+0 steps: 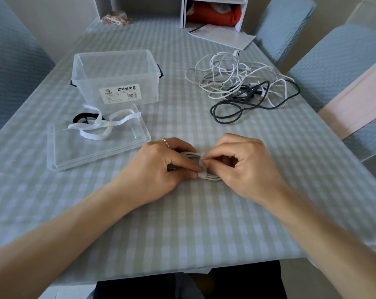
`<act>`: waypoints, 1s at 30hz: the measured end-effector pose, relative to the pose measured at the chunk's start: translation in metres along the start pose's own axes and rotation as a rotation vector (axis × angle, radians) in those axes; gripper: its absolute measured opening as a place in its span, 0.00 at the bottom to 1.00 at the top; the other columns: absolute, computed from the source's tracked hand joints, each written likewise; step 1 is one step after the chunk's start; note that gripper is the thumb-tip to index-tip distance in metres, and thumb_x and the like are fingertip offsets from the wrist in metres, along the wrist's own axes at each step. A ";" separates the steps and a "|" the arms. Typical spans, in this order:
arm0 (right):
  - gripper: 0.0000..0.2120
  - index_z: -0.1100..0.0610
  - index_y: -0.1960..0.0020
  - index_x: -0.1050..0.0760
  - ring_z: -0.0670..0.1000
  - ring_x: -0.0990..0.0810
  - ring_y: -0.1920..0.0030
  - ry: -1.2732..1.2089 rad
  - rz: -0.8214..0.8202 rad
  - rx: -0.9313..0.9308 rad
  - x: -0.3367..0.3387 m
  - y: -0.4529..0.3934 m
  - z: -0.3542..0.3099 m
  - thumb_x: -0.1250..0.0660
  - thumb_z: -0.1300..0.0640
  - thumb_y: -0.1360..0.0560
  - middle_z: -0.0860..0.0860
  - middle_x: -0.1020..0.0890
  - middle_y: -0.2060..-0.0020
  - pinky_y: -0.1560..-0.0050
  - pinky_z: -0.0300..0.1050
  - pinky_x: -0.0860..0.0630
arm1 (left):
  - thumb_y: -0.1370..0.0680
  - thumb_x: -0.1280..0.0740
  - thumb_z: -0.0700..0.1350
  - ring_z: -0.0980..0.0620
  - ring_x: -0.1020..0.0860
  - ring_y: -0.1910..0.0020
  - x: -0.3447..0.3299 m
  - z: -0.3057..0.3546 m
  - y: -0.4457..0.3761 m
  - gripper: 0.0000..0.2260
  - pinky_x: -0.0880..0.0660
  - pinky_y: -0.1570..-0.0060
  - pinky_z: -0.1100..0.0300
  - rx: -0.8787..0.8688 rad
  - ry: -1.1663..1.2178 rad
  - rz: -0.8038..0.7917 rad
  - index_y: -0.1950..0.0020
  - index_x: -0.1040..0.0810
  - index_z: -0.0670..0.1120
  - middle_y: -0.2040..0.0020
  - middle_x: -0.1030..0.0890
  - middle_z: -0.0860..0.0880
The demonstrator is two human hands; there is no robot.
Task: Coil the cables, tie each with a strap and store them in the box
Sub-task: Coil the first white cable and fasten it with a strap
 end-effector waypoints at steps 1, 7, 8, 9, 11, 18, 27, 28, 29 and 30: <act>0.03 0.56 0.59 0.15 0.47 0.23 0.66 0.004 0.000 0.006 0.000 0.001 0.000 0.25 0.63 0.29 0.47 0.21 0.66 0.64 0.30 0.33 | 0.28 0.23 0.43 0.64 0.22 0.44 0.000 0.000 0.000 0.11 0.30 0.45 0.74 0.005 0.004 -0.004 0.52 0.13 0.59 0.45 0.19 0.60; 0.01 0.57 0.58 0.15 0.47 0.24 0.66 0.053 -0.034 0.038 -0.004 0.003 -0.001 0.25 0.61 0.28 0.47 0.21 0.64 0.66 0.37 0.30 | 0.29 0.22 0.45 0.72 0.25 0.46 0.003 0.000 -0.001 0.06 0.34 0.46 0.79 0.027 -0.034 0.027 0.55 0.13 0.54 0.46 0.17 0.57; 0.02 0.56 0.58 0.15 0.47 0.23 0.66 0.053 -0.028 0.038 -0.003 0.003 0.000 0.25 0.62 0.28 0.47 0.21 0.64 0.66 0.38 0.29 | 0.29 0.22 0.45 0.72 0.25 0.47 0.003 0.000 -0.001 0.05 0.34 0.46 0.79 0.029 -0.049 0.026 0.55 0.13 0.53 0.45 0.16 0.56; 0.02 0.56 0.58 0.15 0.47 0.23 0.66 0.050 -0.025 0.041 -0.003 0.004 0.000 0.25 0.62 0.28 0.47 0.20 0.64 0.66 0.39 0.29 | 0.29 0.22 0.45 0.72 0.25 0.47 0.001 0.000 0.000 0.05 0.34 0.46 0.79 0.031 -0.060 0.019 0.55 0.13 0.52 0.45 0.16 0.55; 0.02 0.56 0.57 0.15 0.47 0.23 0.66 0.044 -0.027 0.055 -0.003 0.003 -0.001 0.25 0.62 0.28 0.47 0.20 0.64 0.66 0.38 0.29 | 0.28 0.23 0.44 0.67 0.24 0.45 0.000 0.000 0.001 0.05 0.33 0.46 0.79 0.031 -0.066 0.012 0.55 0.13 0.53 0.44 0.17 0.54; 0.03 0.56 0.58 0.15 0.46 0.24 0.67 0.031 -0.036 0.051 -0.002 0.004 0.001 0.23 0.62 0.29 0.46 0.21 0.64 0.66 0.34 0.30 | 0.28 0.23 0.42 0.72 0.26 0.46 -0.003 0.002 0.004 0.06 0.33 0.48 0.80 0.052 -0.043 -0.002 0.54 0.12 0.53 0.44 0.19 0.57; 0.04 0.55 0.58 0.16 0.49 0.22 0.67 -0.025 -0.011 -0.019 0.002 0.002 0.008 0.23 0.62 0.29 0.45 0.20 0.65 0.66 0.34 0.30 | 0.28 0.23 0.41 0.68 0.24 0.48 -0.003 0.003 0.005 0.08 0.32 0.51 0.78 0.125 -0.006 -0.021 0.55 0.13 0.55 0.46 0.22 0.63; 0.04 0.55 0.58 0.17 0.48 0.22 0.67 -0.016 -0.002 -0.010 0.002 0.002 0.008 0.23 0.61 0.29 0.45 0.20 0.65 0.66 0.33 0.30 | 0.28 0.24 0.41 0.68 0.24 0.48 -0.003 0.002 0.004 0.08 0.32 0.52 0.78 0.139 0.003 -0.021 0.56 0.13 0.56 0.45 0.22 0.63; 0.03 0.55 0.59 0.17 0.46 0.23 0.67 0.009 0.007 0.007 0.002 0.003 0.006 0.24 0.61 0.29 0.44 0.21 0.65 0.66 0.32 0.31 | 0.28 0.24 0.42 0.68 0.23 0.48 -0.003 0.002 0.004 0.09 0.31 0.51 0.77 0.159 0.012 -0.024 0.56 0.14 0.57 0.44 0.22 0.62; 0.02 0.56 0.59 0.18 0.44 0.24 0.68 0.056 0.014 0.033 0.001 0.003 0.003 0.25 0.61 0.29 0.44 0.22 0.65 0.65 0.30 0.33 | 0.28 0.24 0.42 0.67 0.23 0.47 -0.004 0.001 0.004 0.10 0.31 0.50 0.76 0.183 0.020 -0.029 0.58 0.14 0.59 0.43 0.22 0.62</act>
Point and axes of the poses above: each hand's wrist, its own y-axis away from the middle knuckle, its own x-axis out of the back of the hand, z = x × y, the point moved 7 cm from there along -y, towards the middle knuckle
